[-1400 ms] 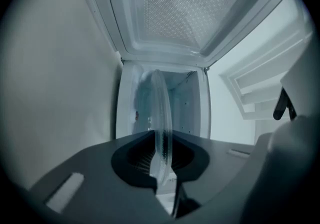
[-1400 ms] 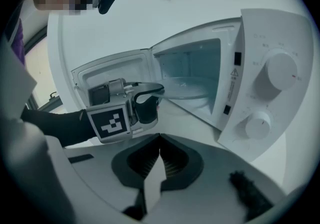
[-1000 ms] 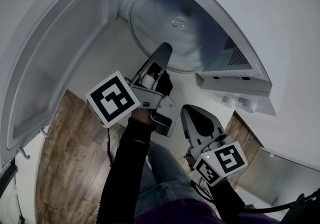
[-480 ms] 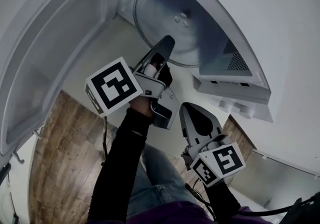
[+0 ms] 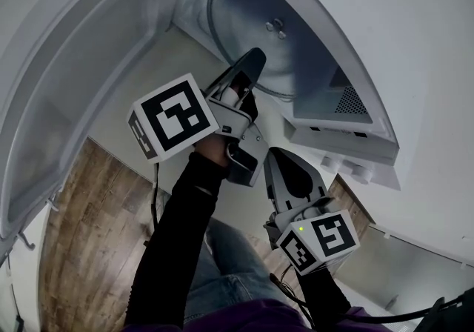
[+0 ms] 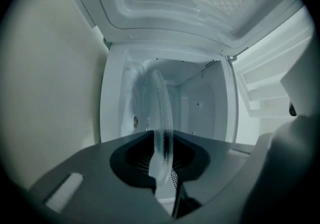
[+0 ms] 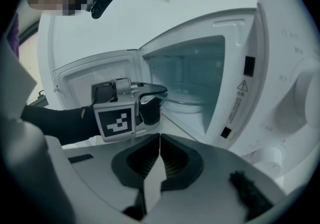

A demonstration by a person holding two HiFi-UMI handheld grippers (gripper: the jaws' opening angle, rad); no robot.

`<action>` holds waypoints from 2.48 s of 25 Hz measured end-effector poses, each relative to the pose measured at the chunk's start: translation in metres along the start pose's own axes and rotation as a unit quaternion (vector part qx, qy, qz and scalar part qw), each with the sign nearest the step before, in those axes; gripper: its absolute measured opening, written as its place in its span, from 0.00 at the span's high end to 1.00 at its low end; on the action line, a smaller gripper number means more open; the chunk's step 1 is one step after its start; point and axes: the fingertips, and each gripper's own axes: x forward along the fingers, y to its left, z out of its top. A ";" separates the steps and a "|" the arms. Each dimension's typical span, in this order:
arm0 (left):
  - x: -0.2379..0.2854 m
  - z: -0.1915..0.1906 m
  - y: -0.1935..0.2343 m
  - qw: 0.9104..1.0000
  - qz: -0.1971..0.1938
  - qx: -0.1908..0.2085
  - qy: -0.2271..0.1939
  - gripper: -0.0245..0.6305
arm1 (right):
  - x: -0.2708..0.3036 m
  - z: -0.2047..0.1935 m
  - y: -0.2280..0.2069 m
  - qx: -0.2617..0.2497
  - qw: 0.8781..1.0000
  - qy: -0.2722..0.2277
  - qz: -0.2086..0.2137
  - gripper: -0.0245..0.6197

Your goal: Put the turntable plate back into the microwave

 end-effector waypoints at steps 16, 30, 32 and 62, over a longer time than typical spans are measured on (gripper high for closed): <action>0.021 0.006 0.010 1.000 0.017 -0.010 0.014 0.86 | 0.022 0.016 -0.010 0.007 1.000 -0.007 -0.008 0.95; 0.036 -0.001 0.018 0.998 0.053 -0.019 0.029 0.89 | 0.030 0.035 -0.025 0.015 0.999 -0.032 -0.033 0.95; 0.035 0.000 0.019 0.998 0.058 -0.018 0.032 0.89 | 0.032 0.038 -0.027 0.013 0.998 -0.039 -0.040 0.95; 0.036 0.000 0.019 0.996 0.058 -0.030 0.061 0.91 | 0.068 0.068 -0.052 0.345 0.928 -0.139 0.021 0.77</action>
